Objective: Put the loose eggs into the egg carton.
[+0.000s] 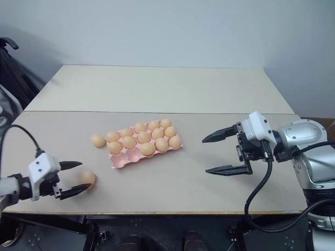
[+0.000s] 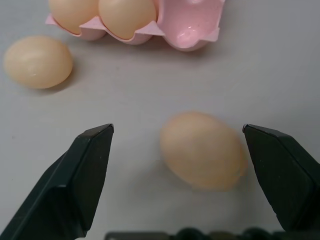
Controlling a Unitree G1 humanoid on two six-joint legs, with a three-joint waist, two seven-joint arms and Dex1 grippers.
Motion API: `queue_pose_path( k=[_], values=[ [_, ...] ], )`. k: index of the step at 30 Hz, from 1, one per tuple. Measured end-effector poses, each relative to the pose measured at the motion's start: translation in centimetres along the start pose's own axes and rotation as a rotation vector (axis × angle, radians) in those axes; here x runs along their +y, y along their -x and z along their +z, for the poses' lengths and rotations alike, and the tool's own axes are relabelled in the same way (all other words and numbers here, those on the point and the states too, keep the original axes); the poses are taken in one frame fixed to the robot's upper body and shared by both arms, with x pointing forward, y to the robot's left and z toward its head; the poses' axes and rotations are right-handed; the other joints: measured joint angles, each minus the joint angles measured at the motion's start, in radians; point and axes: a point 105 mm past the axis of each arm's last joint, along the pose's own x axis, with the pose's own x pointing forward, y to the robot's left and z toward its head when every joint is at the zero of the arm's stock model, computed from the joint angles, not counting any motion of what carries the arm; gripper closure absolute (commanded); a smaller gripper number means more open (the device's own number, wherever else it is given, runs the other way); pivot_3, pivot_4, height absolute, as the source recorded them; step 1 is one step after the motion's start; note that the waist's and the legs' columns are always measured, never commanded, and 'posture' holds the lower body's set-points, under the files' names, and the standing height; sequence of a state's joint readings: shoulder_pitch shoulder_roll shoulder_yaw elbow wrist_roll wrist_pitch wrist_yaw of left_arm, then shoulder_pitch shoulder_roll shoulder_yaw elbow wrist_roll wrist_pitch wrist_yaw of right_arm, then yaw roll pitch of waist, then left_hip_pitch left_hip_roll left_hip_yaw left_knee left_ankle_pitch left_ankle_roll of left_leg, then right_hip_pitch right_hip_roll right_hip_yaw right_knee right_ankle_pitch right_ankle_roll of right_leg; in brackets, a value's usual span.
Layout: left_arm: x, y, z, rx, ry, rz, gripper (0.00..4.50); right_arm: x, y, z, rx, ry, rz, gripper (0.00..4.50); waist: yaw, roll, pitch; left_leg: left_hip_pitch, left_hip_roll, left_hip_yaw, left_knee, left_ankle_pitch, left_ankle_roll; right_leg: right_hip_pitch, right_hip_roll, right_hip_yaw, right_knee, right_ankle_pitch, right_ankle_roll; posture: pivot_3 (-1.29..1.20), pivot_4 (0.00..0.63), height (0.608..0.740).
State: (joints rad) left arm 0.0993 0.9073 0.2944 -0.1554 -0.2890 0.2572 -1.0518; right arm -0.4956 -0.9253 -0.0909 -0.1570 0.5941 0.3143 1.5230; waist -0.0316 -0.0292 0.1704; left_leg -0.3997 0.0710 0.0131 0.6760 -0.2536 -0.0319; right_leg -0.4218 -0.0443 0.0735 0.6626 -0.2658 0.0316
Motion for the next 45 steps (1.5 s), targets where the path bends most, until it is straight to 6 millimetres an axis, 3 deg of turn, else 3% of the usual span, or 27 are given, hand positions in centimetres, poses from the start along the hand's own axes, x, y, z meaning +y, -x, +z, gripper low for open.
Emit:
queue_pose_path(
  k=[2,8,10,14,17,22,24,31,36,40,45],
  values=[
    [0.0,-1.0,-0.3,0.010,0.005,-0.003,0.00,0.0,-0.1,0.0,0.000,0.003,0.000,0.02,0.001,0.000,0.000,0.000,0.000,0.000,0.000,0.000,0.000,0.000,0.000,0.000,0.000,0.000,0.000,0.00,0.150,0.740],
    [-0.2,-1.8,-0.7,0.029,0.008,-0.028,1.87,0.2,-0.2,0.2,-0.011,0.007,-0.002,0.00,0.003,0.000,0.000,0.000,0.000,0.000,0.000,0.000,0.000,0.000,0.000,0.000,0.001,0.000,0.000,0.00,0.150,0.740],
    [-0.1,-1.8,-0.7,0.026,0.006,-0.027,2.04,0.2,-0.2,0.2,-0.012,0.006,-0.006,0.00,0.005,0.000,0.000,0.001,0.000,0.000,0.000,0.000,0.000,0.000,0.000,0.000,0.001,0.000,0.000,0.00,0.150,0.740],
    [0.2,-1.7,-0.6,0.010,0.013,-0.024,2.04,0.0,-0.2,0.2,-0.012,0.006,-0.021,0.00,0.009,0.000,0.000,0.000,0.000,0.000,0.000,0.000,0.000,0.000,0.000,0.000,0.001,0.000,0.000,0.00,0.150,0.740],
    [0.7,-1.5,0.7,-0.055,0.024,-0.024,2.04,-0.6,-0.4,0.0,-0.029,0.005,-0.067,0.00,0.013,0.000,0.000,0.000,0.000,0.000,0.001,0.000,0.000,0.000,0.000,0.000,0.001,0.000,0.000,0.00,0.150,0.740],
    [1.0,-1.3,6.0,-0.238,-0.029,-0.052,2.04,-2.2,-0.9,0.2,-0.062,0.017,-0.181,0.00,0.019,0.000,0.000,0.000,0.000,0.000,0.001,0.000,0.000,0.000,0.000,0.000,0.001,0.000,0.000,0.00,0.150,0.740],
    [1.0,-1.4,7.2,-0.288,-0.031,-0.058,2.04,-2.5,-1.0,0.1,-0.062,0.017,-0.210,0.00,0.019,0.000,0.000,0.000,0.000,0.000,0.001,0.000,0.000,0.000,0.000,0.000,0.001,0.000,0.000,0.00,0.150,0.740],
    [0.5,-5.2,11.1,-0.435,-0.019,-0.094,2.04,-2.8,-0.9,0.0,-0.056,0.015,-0.246,0.00,0.023,0.000,0.000,-0.001,-0.001,-0.001,0.002,0.000,0.000,0.001,0.000,-0.001,0.001,0.000,0.000,0.00,0.150,0.740],
    [-0.1,-8.2,11.2,-0.404,-0.012,-0.131,2.04,-2.7,-0.9,-0.2,-0.053,0.008,-0.255,0.00,0.016,0.000,0.000,-0.001,-0.001,-0.001,0.002,0.000,0.000,0.001,0.000,0.000,0.001,0.000,0.000,0.00,0.150,0.740],
    [-0.6,-9.0,10.5,-0.368,-0.019,-0.157,2.04,-2.6,-0.9,-0.3,-0.050,0.006,-0.258,0.00,0.014,0.000,0.000,-0.001,-0.001,-0.001,0.002,0.000,0.000,0.001,0.000,0.000,0.001,0.000,0.000,0.00,0.150,0.740],
    [-0.4,-9.2,10.6,-0.368,-0.014,-0.155,0.42,-2.4,-1.0,-0.3,-0.044,0.010,-0.259,0.00,0.018,0.000,0.000,-0.001,-0.001,-0.002,0.003,0.000,0.000,0.001,0.000,-0.001,0.001,0.000,0.000,0.00,0.150,0.740]
  ],
)
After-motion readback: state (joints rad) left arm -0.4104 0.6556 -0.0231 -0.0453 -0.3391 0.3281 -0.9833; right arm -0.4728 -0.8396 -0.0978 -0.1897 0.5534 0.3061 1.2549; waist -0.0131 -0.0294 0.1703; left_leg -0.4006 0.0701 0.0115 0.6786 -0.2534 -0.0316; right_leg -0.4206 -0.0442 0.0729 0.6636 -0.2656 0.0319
